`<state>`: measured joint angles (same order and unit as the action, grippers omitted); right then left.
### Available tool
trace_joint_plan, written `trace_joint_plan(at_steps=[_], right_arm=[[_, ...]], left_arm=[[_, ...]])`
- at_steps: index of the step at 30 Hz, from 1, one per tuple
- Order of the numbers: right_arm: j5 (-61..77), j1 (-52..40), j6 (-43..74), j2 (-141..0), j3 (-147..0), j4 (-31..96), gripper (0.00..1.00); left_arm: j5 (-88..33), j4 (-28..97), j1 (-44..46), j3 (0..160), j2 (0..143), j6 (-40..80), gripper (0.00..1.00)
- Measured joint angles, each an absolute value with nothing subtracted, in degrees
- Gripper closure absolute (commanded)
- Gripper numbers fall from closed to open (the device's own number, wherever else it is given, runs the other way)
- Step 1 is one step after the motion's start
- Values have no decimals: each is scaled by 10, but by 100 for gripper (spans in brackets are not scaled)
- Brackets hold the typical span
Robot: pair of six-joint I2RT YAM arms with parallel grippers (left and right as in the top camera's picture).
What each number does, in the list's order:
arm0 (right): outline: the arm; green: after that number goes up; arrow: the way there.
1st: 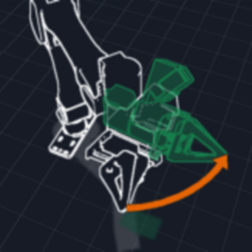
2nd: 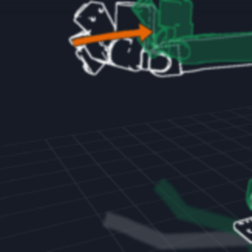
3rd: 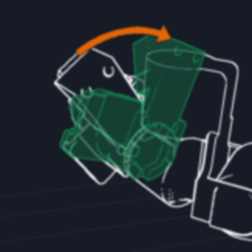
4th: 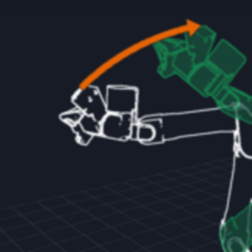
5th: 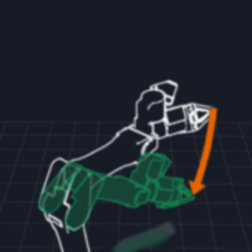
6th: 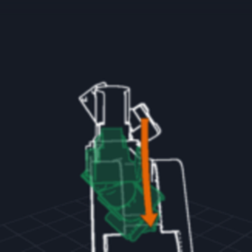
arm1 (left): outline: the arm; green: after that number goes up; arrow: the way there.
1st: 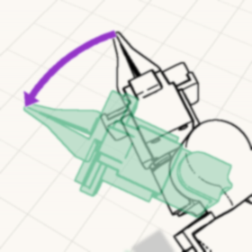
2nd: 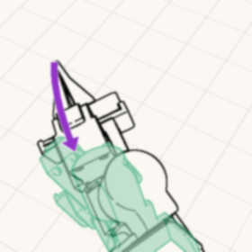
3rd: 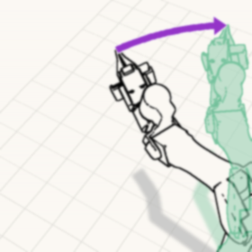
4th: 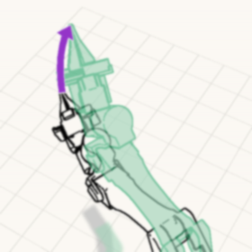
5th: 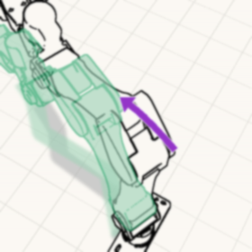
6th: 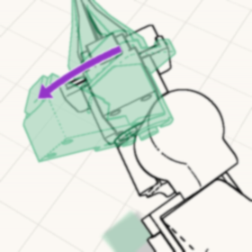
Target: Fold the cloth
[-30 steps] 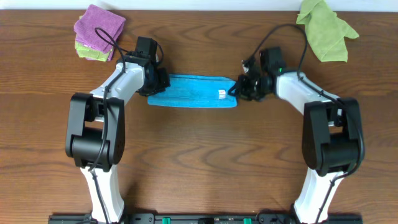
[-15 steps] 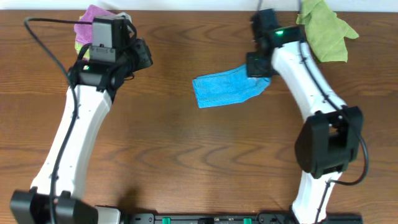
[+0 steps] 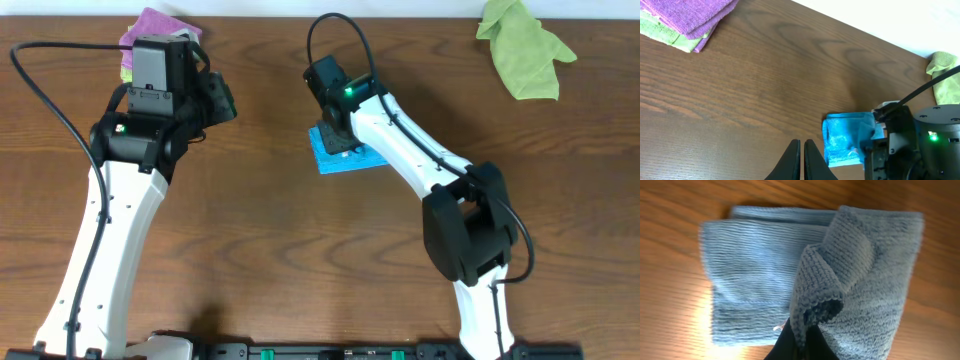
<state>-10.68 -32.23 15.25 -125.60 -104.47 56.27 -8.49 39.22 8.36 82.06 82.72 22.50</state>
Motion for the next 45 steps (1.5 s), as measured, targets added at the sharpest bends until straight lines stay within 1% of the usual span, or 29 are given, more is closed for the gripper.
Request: trace_joint_plan(at_steps=[1,4,5,6,7,8,9,10,11,12,13,15,18,21,26,29,36,45], right_arm=[[-91,-324,151,-1256,-1045,559,86],[-28,-330,147,-1256,-1045,556,47],[-6,-332,143,-1256,-1045,556,37],[8,-334,143,-1256,-1045,556,24],[28,-335,137,-1256,-1045,557,18],[41,-335,131,-1256,-1045,557,10],[48,-334,129,-1256,-1045,558,11],[57,-331,124,-1255,-1045,561,34],[61,-328,118,-1253,-1046,563,95],[62,-324,114,-1249,-1047,564,99],[62,-318,114,-1243,-1047,564,99],[52,-292,114,-1214,-1050,564,99],[43,-240,113,-1179,-1060,565,99],[36,-183,115,-1167,-1063,566,98],[35,-151,115,-1173,-1062,565,98],[45,-143,115,-1195,-1062,562,99],[76,-133,115,-1272,-1062,561,98],[97,-134,117,-1332,-1060,555,98]], left_arm=[[-85,392,84,821,827,225,95],[-79,394,84,821,827,225,94],[-76,394,84,821,827,225,94],[-71,395,84,821,827,225,94],[-63,396,84,821,827,225,94],[-55,397,84,821,827,225,89],[-48,399,84,821,827,223,77],[-42,400,83,821,830,227,66],[-41,401,84,821,836,227,54],[-43,401,84,820,841,226,36],[-51,399,83,820,853,223,21],[-81,390,83,819,895,227,4],[-143,356,83,816,970,227,5],[-253,294,83,810,1060,227,5],[-432,217,87,810,1184,247,4],[-491,196,95,809,1220,258,5],[-552,190,126,809,1234,269,5],[-538,217,137,809,1235,268,5]])
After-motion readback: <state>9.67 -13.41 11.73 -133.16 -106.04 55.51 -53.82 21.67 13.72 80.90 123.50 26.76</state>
